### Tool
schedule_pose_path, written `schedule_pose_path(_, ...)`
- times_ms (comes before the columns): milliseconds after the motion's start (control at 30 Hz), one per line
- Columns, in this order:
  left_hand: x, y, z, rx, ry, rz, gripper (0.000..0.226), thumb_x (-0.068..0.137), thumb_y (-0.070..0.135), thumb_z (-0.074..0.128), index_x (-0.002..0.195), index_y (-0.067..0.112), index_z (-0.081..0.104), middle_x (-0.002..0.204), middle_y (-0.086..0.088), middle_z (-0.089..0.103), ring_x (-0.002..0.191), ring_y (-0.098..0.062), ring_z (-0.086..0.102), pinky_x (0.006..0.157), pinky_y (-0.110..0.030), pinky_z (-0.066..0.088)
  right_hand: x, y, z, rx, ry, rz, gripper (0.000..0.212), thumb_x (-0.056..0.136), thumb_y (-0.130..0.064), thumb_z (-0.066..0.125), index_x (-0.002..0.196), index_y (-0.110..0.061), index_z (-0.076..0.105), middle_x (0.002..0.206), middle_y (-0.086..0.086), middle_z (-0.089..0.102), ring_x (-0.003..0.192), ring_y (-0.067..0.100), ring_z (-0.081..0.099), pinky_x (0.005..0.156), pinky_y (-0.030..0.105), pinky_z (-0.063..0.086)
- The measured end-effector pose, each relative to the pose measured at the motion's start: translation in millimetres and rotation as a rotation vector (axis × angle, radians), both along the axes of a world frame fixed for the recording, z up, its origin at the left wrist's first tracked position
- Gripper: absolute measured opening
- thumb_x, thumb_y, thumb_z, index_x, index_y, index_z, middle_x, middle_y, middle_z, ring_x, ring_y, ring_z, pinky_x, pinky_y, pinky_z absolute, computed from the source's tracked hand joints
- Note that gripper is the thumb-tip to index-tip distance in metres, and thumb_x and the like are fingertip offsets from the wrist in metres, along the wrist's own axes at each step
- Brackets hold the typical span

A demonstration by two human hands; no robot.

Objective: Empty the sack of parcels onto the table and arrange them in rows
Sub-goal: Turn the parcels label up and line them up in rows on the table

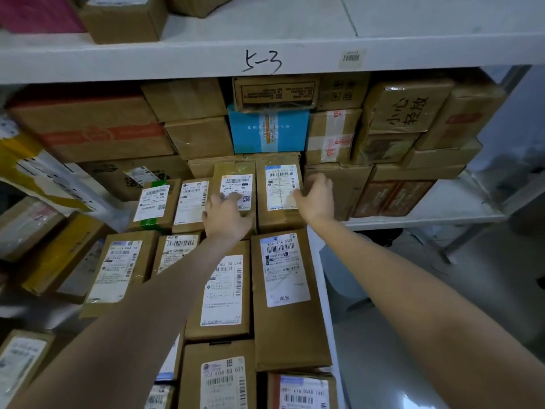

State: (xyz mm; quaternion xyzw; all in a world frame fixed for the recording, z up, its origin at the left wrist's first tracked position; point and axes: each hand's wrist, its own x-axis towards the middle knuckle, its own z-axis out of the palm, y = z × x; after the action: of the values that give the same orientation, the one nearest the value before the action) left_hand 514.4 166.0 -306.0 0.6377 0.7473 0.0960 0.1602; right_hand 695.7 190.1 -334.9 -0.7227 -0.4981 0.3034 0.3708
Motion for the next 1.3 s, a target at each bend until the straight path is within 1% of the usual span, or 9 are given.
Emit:
schedule_pose_path(100, 5, -18, 3, 0.089, 0.026, -0.079, 0.032, 0.085, 0.015, 0.056, 0.116, 0.020, 0.064, 0.122, -0.007, 0.055, 0.120, -0.031, 0.043, 0.098, -0.043, 0.041, -13, -19, 11, 0.127, -0.395, 0.233, 0.017, 0.090, -0.015, 0.058, 0.105, -0.015, 0.065, 0.111, 0.002, 0.061, 0.098, 0.020, 0.060, 0.068, 0.029, 0.045)
schedule_pose_path(167, 7, -25, 7, -0.022, 0.067, -0.134, 0.046, 0.082, 0.008, 0.054, 0.125, 0.022, 0.060, 0.129, -0.006, 0.053, 0.123, -0.031, 0.040, 0.103, -0.046, 0.039, -21, -28, 14, 0.064, -0.601, 0.370, 0.021, 0.088, -0.013, 0.055, 0.105, -0.016, 0.067, 0.108, 0.002, 0.064, 0.102, 0.022, 0.058, 0.073, 0.032, 0.048)
schedule_pose_path(267, 4, -35, 14, -0.099, 0.069, -0.186, 0.059, 0.081, 0.007, 0.051, 0.138, 0.023, 0.050, 0.139, -0.008, 0.046, 0.131, -0.033, 0.032, 0.110, -0.049, 0.031, -31, -36, 28, -0.014, -0.720, 0.377, 0.024, 0.087, -0.014, 0.057, 0.109, -0.015, 0.066, 0.108, 0.003, 0.061, 0.101, 0.023, 0.058, 0.080, 0.034, 0.041)
schedule_pose_path(467, -43, -56, 31, -0.032, 0.004, -0.121, 0.043, 0.087, 0.013, 0.056, 0.129, 0.021, 0.059, 0.132, -0.011, 0.051, 0.129, -0.033, 0.035, 0.106, -0.042, 0.036, -57, -60, 48, -0.064, -0.576, 0.430, 0.018, 0.090, -0.016, 0.054, 0.102, -0.018, 0.067, 0.102, 0.003, 0.064, 0.092, 0.023, 0.063, 0.074, 0.037, 0.054)
schedule_pose_path(633, -109, -69, 40, -0.014, -0.016, -0.080, 0.035, 0.084, 0.020, 0.059, 0.117, 0.022, 0.066, 0.126, -0.008, 0.059, 0.124, -0.030, 0.045, 0.102, -0.038, 0.039, -119, -83, 67, 0.082, -0.421, 0.722, 0.023, 0.090, -0.009, 0.053, 0.100, -0.020, 0.071, 0.106, -0.001, 0.069, 0.097, 0.017, 0.063, 0.082, 0.037, 0.055)
schedule_pose_path(800, -181, -87, 41, 0.061, -0.083, -0.075, 0.024, 0.080, 0.016, 0.062, 0.102, 0.016, 0.073, 0.115, -0.005, 0.068, 0.114, -0.027, 0.057, 0.095, -0.037, 0.048, -206, -95, 72, 0.081, -0.297, 0.696, 0.022, 0.088, -0.006, 0.055, 0.097, -0.016, 0.073, 0.101, 0.001, 0.071, 0.093, 0.017, 0.063, 0.084, 0.035, 0.054)
schedule_pose_path(1033, -325, -112, 55, 0.136, -0.047, -0.142, 0.024, 0.085, 0.016, 0.059, 0.106, 0.021, 0.069, 0.115, -0.006, 0.062, 0.110, -0.025, 0.057, 0.093, -0.033, 0.048, -345, -112, 51, -0.122, -0.337, 0.675, 0.026, 0.086, -0.007, 0.055, 0.101, -0.018, 0.074, 0.106, 0.005, 0.071, 0.101, 0.022, 0.065, 0.088, 0.037, 0.054)
schedule_pose_path(1167, -393, -104, 76, 0.142, -0.058, -0.067, 0.044, 0.083, 0.014, 0.058, 0.127, 0.017, 0.058, 0.129, -0.010, 0.052, 0.113, -0.030, 0.055, 0.091, -0.035, 0.047, -397, -106, 61, -0.132, -0.378, 0.557, 0.027, 0.087, -0.014, 0.058, 0.114, -0.017, 0.063, 0.111, 0.008, 0.065, 0.103, 0.027, 0.062, 0.085, 0.042, 0.055)
schedule_pose_path(1300, -426, -89, 86, 0.229, 0.074, 0.041, 0.056, 0.082, 0.020, 0.066, 0.133, 0.012, 0.044, 0.130, -0.014, 0.045, 0.121, -0.034, 0.045, 0.092, -0.040, 0.047, -430, -88, 62, -0.129, -0.455, 0.527, 0.039, 0.086, -0.018, 0.062, 0.124, -0.017, 0.052, 0.125, 0.010, 0.053, 0.111, 0.030, 0.056, 0.079, 0.036, 0.051)
